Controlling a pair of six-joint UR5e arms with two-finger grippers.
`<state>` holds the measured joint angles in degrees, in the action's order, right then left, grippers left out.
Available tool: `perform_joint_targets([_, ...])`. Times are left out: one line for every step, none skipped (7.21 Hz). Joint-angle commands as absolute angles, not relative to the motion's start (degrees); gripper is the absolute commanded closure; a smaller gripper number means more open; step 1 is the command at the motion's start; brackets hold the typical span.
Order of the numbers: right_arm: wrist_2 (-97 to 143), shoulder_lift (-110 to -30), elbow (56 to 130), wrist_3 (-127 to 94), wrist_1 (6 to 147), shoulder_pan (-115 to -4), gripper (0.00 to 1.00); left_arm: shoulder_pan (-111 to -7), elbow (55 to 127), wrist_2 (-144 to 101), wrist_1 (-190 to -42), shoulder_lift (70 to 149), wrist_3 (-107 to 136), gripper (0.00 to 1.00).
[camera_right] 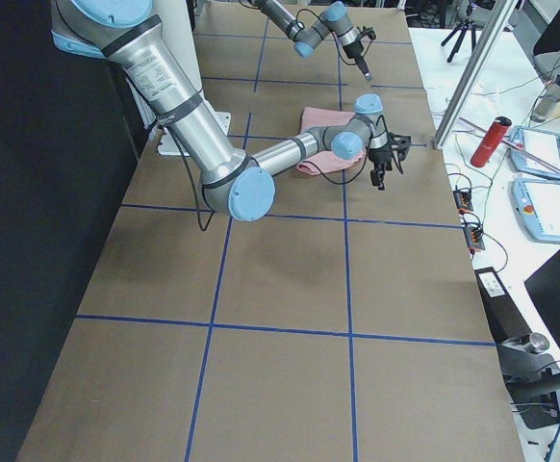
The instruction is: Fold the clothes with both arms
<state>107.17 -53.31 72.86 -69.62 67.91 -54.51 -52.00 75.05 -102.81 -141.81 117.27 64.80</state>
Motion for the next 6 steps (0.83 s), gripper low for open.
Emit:
perform_joint_targets([123.86, -59.66, 73.39, -45.47, 69.07, -70.41, 0.00, -66.80, 75.85, -120.85, -140.90, 109.72, 39.94, 0.00])
perform_joint_targets([129.32, -61.42, 73.39, -35.17, 73.17, -76.84, 0.00, -75.50, 75.50, -128.33, -138.80, 107.51, 30.33, 0.00])
perform_joint_targets([132.59, -61.44, 74.00, -25.67, 79.74, -82.65, 0.00, -82.81, 76.19, -133.54, -136.26, 105.58, 22.75, 0.00])
perform_joint_targets([133.41, -61.61, 75.83, -16.70, 87.72, -87.06, 0.00, -91.76, 76.38, -138.99, -130.23, 104.43, 11.54, 0.00])
perform_joint_targets([133.24, -61.87, 77.59, -8.09, 95.72, -89.36, 0.00, -95.24, 76.81, -139.13, -120.16, 104.76, 0.55, 0.00])
perform_joint_targets([133.33, -65.88, 78.91, 0.62, 98.67, -90.17, 0.00, -98.41, 76.47, -138.52, -111.53, 104.85, -8.96, 0.00])
